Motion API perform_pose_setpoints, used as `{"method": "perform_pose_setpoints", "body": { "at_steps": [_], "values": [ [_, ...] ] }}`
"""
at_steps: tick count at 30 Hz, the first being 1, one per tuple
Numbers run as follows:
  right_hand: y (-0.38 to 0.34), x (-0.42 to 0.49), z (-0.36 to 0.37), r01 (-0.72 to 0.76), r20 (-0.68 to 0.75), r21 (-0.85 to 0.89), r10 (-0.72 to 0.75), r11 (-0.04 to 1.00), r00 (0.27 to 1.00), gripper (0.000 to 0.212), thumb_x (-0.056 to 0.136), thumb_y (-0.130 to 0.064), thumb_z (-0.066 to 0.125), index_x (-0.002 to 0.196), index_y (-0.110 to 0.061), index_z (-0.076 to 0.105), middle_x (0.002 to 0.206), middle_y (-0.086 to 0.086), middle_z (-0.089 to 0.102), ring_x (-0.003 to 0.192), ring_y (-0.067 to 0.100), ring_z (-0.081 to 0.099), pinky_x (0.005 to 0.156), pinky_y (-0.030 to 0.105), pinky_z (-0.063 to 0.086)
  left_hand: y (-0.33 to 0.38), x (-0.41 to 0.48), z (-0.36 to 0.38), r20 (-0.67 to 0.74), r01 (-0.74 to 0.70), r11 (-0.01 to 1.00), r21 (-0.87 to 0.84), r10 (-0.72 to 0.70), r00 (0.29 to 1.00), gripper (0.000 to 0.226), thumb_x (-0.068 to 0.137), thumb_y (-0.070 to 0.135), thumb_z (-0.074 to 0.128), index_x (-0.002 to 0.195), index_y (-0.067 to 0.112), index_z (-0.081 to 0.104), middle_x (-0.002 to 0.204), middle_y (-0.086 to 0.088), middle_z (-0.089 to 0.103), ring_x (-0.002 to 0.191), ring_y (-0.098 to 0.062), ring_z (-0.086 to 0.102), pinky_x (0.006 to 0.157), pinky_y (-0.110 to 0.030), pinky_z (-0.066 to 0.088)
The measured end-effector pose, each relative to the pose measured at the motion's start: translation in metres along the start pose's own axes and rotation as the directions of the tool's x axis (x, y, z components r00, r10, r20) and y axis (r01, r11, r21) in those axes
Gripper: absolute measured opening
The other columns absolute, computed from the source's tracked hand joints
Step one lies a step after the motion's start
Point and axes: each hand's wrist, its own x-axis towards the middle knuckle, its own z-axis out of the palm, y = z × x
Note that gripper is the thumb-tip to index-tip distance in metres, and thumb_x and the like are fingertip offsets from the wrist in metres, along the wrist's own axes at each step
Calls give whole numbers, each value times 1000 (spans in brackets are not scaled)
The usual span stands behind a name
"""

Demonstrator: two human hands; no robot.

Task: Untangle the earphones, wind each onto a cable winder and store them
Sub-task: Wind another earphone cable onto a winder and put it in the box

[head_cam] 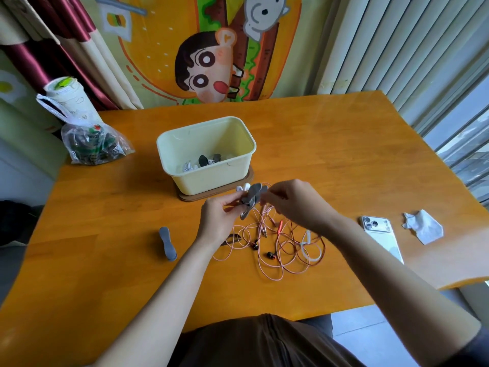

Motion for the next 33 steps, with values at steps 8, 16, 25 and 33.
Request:
{"method": "perform_pose_setpoints", "body": {
  "at_steps": [8, 16, 25, 33],
  "values": [
    [20, 10, -15, -34, -86, 32, 37, 999, 996, 22, 89, -37, 61, 74, -22, 69, 61, -12, 57, 55, 7, 54, 49, 18, 38, 13, -16, 6, 206, 84, 954, -287, -25, 978, 37, 82, -3, 67, 114, 13, 67, 109, -5, 71, 108, -15, 64, 87, -22, 51],
    [19, 6, 13, -114, -61, 495, 165, 861, 984, 27, 92, -30, 57, 72, -14, 61, 58, -5, 52, 47, 4, 36, 44, 15, 28, 38, -13, 7, 84, 74, 727, -683, -23, 996, 33, 73, 8, 62, 100, 22, 75, 105, 4, 73, 104, -12, 65, 86, -25, 53],
    [1, -7, 48, -28, -77, 516, 79, 856, 994, 19, 94, -23, 55, 78, -15, 60, 57, -11, 54, 41, 1, 38, 43, 11, 28, 32, 0, 7, -129, 52, 735, -676, -188, 974, 36, 89, -5, 56, 115, 18, 64, 107, 6, 71, 108, -10, 64, 93, -26, 51],
    [-10, -2, 9, -14, 90, 290, -13, 957, 996, 25, 95, -23, 53, 98, -7, 71, 61, -12, 54, 49, 6, 41, 46, 16, 30, -8, -5, -7, -202, 29, 999, 20, -25, 979, 32, 86, -2, 65, 115, 12, 69, 95, 15, 68, 85, 18, 59, 76, -6, 45]
  ]
}}
